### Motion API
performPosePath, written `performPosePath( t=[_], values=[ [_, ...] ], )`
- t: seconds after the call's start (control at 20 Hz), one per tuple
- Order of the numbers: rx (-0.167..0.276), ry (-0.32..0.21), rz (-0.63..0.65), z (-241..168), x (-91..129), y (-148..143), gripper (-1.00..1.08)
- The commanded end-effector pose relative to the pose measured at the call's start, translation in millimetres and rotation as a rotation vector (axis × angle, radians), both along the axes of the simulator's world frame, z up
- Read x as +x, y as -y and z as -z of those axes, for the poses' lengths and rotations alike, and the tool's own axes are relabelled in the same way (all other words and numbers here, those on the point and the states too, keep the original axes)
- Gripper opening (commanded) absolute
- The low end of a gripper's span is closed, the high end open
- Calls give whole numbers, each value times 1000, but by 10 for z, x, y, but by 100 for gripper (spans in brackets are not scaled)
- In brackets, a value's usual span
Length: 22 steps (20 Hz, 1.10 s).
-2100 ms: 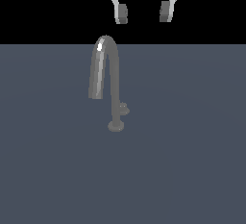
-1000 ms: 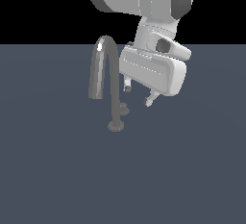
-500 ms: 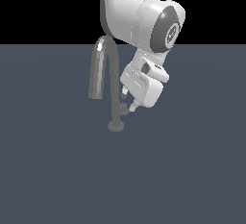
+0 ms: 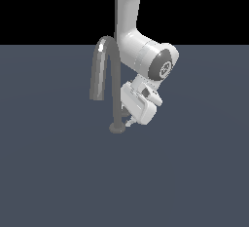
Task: Turn on the faucet by rotating a designated handle.
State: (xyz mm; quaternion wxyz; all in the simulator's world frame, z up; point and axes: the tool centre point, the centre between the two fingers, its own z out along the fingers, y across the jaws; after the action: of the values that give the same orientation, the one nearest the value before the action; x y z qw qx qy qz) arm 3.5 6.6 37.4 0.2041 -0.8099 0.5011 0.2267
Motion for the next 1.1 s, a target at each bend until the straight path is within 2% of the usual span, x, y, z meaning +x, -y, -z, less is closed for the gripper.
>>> performPosePath(
  t=[0.0, 0.05, 0.1, 0.15, 0.2, 0.25, 0.3, 0.35, 0.4, 0.45, 0.5, 0.55, 0.6, 0.65, 0.7, 0.75, 0.8, 0.85, 0.9, 0.95, 1.0, 1.05],
  values=[
    [-134, -10, 92, 395, -264, 965, 95],
    [-163, -31, 70, 514, -402, 1066, -42],
    [-176, -25, -29, 636, -498, 919, 1],
    [-183, -22, -84, 642, -480, 626, 1],
    [-208, -6, 12, 566, -315, 1059, 57],
    [-212, -3, 27, 541, -330, 1135, 57],
    [-259, 84, 16, 305, 227, 1204, -28],
    [-269, 102, 14, 203, 224, 1178, -28],
    [-261, 76, -82, 306, -248, 1022, 52],
    [-252, 49, -179, 539, -229, 473, 52],
    [-258, 90, -270, 555, -139, 366, -37],
    [-260, 98, -288, 524, -142, 263, -37],
    [-311, 65, -209, 483, -134, 374, 89],
    [-331, 52, -178, 500, -160, 556, 89],
    [-294, 92, -259, 437, -39, 35, 83],
    [-268, 161, -327, 332, 186, -8, 25],
    [-250, 206, -371, 124, 143, -283, 25],
    [-280, 209, -275, 185, 657, -277, -48],
    [-310, 210, -178, 72, 557, 214, -48],
    [-262, 256, -103, -149, 493, 246, -55],
    [-259, 259, -97, -169, 488, 276, -55],
    [-239, 163, -115, 80, 45, 899, 54]
  ],
)
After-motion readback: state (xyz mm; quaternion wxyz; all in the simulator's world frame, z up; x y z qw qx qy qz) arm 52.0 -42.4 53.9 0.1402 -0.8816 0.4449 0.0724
